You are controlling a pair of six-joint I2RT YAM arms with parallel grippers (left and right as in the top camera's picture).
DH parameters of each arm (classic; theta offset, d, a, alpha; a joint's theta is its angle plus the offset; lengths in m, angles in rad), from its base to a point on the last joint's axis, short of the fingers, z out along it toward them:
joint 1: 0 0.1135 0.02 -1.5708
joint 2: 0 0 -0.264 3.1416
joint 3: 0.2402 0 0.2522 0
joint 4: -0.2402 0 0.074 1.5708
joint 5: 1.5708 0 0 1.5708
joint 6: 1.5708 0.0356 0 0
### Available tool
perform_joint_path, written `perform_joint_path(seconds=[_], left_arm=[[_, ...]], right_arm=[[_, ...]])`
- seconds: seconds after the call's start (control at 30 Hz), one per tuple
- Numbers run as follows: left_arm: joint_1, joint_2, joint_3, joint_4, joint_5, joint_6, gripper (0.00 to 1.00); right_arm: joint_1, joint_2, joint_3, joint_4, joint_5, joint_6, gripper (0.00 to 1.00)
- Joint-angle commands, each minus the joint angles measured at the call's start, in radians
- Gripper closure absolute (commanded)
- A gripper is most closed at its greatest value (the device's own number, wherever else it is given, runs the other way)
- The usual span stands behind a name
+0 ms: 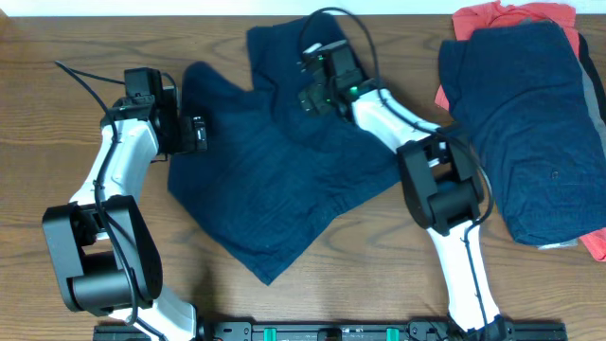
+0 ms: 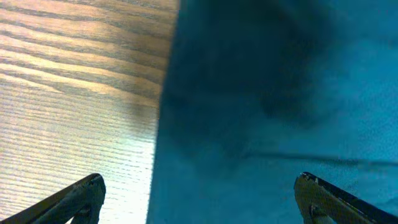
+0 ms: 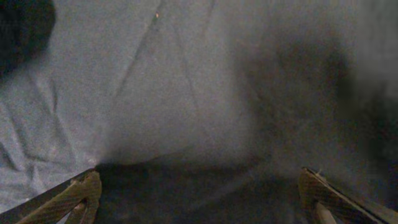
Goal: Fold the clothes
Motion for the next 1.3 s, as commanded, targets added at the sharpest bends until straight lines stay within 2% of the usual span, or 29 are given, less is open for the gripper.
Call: perform_joint_path(seconds=[0.0, 0.17, 0.3, 0.4, 0.53, 0.67, 0.87, 1.03, 1.27], left_arm=[[0.003, -0.016, 0.019, -0.006, -0.016, -0.007, 0.02], [0.003, -0.016, 0.019, -0.006, -0.016, -0.007, 0.02], [0.003, -0.016, 0.019, -0.005, -0.016, -0.006, 0.02], [0.003, -0.016, 0.019, -0.005, -0.016, -0.007, 0.02], [0.003, -0.016, 0.019, -0.007, -0.015, -0.008, 0.02], [0.003, -0.016, 0.019, -0.008, -0.014, -0.008, 0.02], [0.003, -0.016, 0.019, -0.018, -0.014, -0.008, 0.02], [0.003, -0.016, 0.019, -0.026, -0.014, -0.008, 0.02], [0.003, -0.016, 0.019, -0.027, -0.014, -0.008, 0.02]], right_arm=[[0.033, 0.041, 0.028, -0.035, -0.003, -0.069, 0.01], [0.055, 0.023, 0.134, -0.231, -0.003, 0.021, 0.01], [0.045, -0.04, 0.283, -0.53, -0.003, 0.208, 0.01], [0.021, -0.113, 0.36, -0.742, 0.002, 0.22, 0.01], [-0.038, -0.199, 0.365, -0.919, 0.019, 0.272, 0.01], [-0.126, -0.205, 0.352, -1.113, 0.018, 0.27, 0.01], [-0.232, -0.205, 0.205, -1.178, -0.044, 0.232, 0.03], [-0.269, -0.205, 0.063, -1.108, -0.185, 0.143, 0.11], [-0.272, -0.205, -0.096, -0.986, -0.19, 0.129, 0.16]])
